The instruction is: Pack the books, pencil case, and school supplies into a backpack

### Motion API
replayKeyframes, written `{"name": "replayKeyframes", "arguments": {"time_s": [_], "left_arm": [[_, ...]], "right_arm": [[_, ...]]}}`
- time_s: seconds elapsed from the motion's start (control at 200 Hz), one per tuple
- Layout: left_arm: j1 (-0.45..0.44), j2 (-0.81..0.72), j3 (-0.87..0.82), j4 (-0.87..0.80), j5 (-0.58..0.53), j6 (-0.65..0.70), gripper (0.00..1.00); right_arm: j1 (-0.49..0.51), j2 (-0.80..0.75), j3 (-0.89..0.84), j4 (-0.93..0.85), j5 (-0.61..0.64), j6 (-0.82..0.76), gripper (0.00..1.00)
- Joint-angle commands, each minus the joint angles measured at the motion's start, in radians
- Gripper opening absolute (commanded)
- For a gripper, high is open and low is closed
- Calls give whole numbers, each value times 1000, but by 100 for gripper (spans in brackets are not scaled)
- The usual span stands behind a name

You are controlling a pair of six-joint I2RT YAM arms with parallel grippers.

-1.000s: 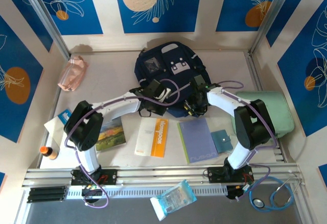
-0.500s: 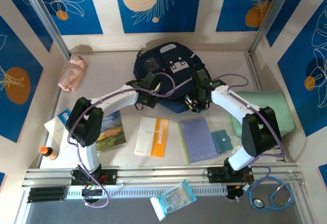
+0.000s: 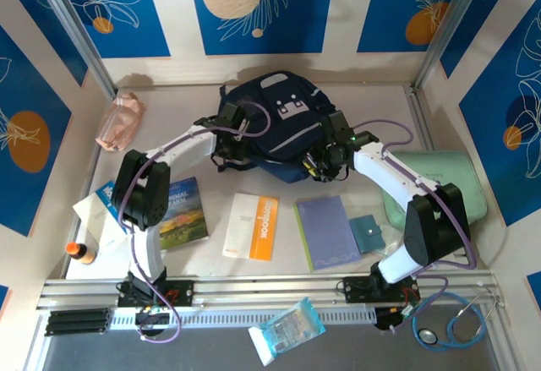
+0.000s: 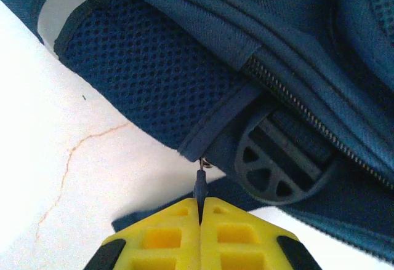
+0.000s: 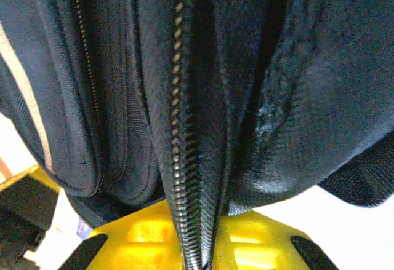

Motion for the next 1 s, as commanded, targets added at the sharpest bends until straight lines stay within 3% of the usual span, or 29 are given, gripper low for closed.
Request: {"name": "replayKeyframes", "arguments": {"time_s": [0.0,0.09,0.235,0.285,0.45,0.67,0.82,0.895,0.995], "left_arm": [[30,57,74,-22,25,-22,0],[49,84,141,-63,39,-34,1],[57,11,141,-89,13,-52,41],[65,-34,106,-90,-10,-70,50],[136,-226,-81,-65,-1,-164,64],[209,-507,-315,-33,-17,-242,87],[236,-631,-411,-62,51,-292,94],[237,-670,-458,-41,111,-319,95],[236,-701,-514,6,158,-379,95]], "right_arm": [[23,-25,13,108,-80,21,15],[57,5,25,116,-78,36,15],[113,81,52,147,-41,50,17],[124,117,66,169,-43,51,18],[153,258,164,201,-75,11,26],[187,403,334,167,-265,-177,50],[172,276,233,115,-318,-302,63],[177,162,141,73,-267,-395,72],[187,50,48,-27,-182,-486,74]]}}
